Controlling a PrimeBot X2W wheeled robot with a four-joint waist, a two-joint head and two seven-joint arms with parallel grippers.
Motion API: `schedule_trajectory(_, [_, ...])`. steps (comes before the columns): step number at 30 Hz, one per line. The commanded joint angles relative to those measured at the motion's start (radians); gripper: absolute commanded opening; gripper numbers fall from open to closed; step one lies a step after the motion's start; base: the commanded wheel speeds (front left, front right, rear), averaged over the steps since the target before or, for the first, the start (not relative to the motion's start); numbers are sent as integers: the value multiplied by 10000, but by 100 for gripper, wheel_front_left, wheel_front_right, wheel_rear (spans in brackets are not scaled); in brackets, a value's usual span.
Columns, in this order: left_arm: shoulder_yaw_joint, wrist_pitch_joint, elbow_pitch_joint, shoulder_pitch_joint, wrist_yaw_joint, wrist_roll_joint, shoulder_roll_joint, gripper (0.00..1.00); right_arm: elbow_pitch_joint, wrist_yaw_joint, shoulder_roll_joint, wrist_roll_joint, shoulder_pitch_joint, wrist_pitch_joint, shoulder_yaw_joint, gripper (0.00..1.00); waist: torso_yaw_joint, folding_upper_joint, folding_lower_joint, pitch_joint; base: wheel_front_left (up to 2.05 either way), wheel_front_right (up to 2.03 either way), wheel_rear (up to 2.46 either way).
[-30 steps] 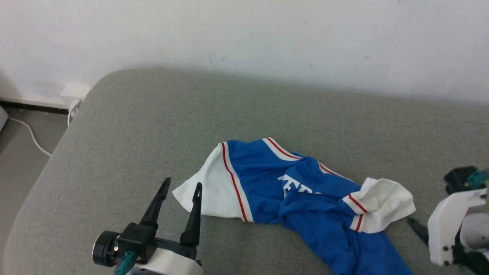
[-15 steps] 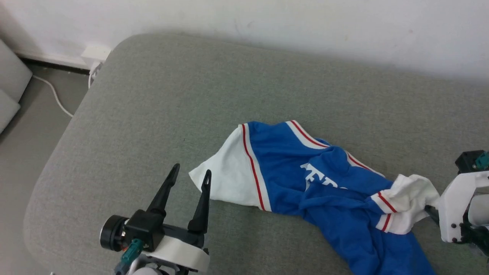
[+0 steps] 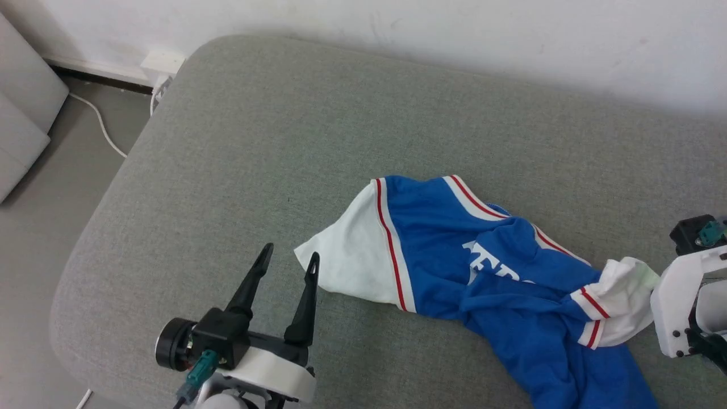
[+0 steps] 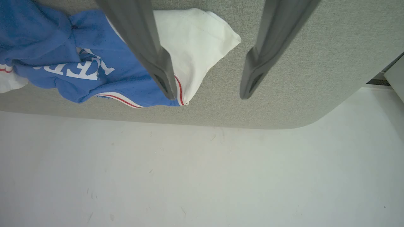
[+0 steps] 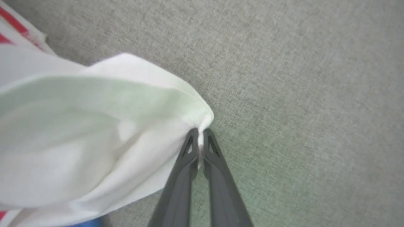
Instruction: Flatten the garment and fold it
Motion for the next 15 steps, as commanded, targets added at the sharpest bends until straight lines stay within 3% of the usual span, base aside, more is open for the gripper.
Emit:
schedule_trajectory(1, [40,-47,42,-38,51,-10,-54,100,405,-25,-13,-104,112,-66,118,0,-192,0,0,-254,0,0,0])
schedule_trajectory(15, [297,-47,150,299,-69,69,-54,100,696,-25,-1364,-1551,-2074,-4038,-606,0,-909,0,0,-1243,0,0,0])
